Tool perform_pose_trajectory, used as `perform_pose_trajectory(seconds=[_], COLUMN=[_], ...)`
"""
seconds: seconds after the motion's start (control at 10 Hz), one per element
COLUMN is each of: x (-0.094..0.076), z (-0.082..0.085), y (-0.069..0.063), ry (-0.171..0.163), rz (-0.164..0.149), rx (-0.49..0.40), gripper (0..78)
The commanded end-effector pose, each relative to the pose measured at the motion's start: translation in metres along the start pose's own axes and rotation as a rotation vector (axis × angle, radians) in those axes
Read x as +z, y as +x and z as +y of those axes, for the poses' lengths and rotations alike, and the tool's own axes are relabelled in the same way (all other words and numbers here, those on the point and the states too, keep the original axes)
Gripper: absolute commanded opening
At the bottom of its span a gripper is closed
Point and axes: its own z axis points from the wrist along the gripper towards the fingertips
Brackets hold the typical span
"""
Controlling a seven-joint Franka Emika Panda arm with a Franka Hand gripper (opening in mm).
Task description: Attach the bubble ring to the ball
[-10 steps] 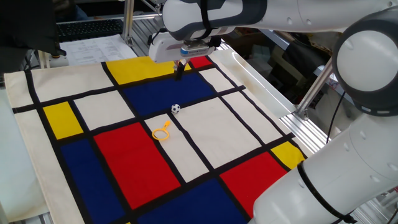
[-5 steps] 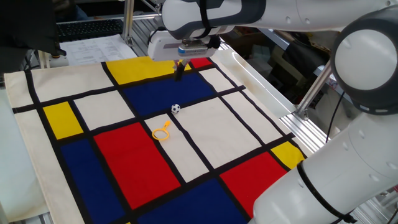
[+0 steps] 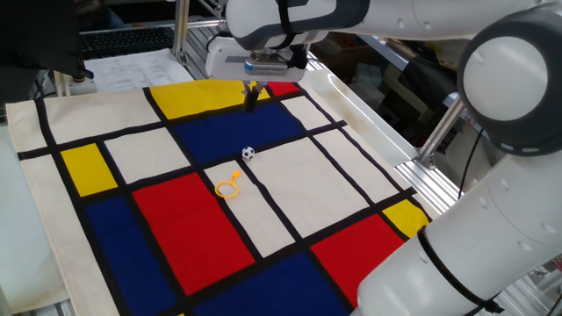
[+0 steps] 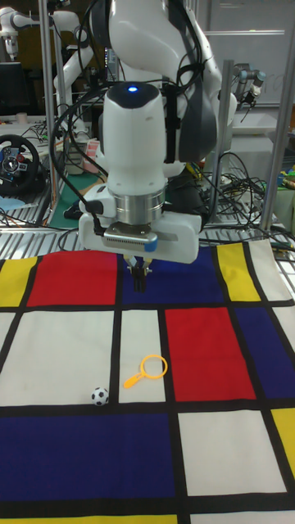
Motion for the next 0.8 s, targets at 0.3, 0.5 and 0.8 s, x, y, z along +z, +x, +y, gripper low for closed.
perform_pose_trajectory(seconds=[0.3,0.5,0.8], x=[0.005,0.007,0.008], z=[0.004,0.005,0.006], y=[-0.024,-0.036,-0.045], ry=[-0.029,-0.048,-0.044], rz=[0.002,0.005,-0.007], rx=[0.06,0.062,0.072], gripper=[0.0,0.0,0.0])
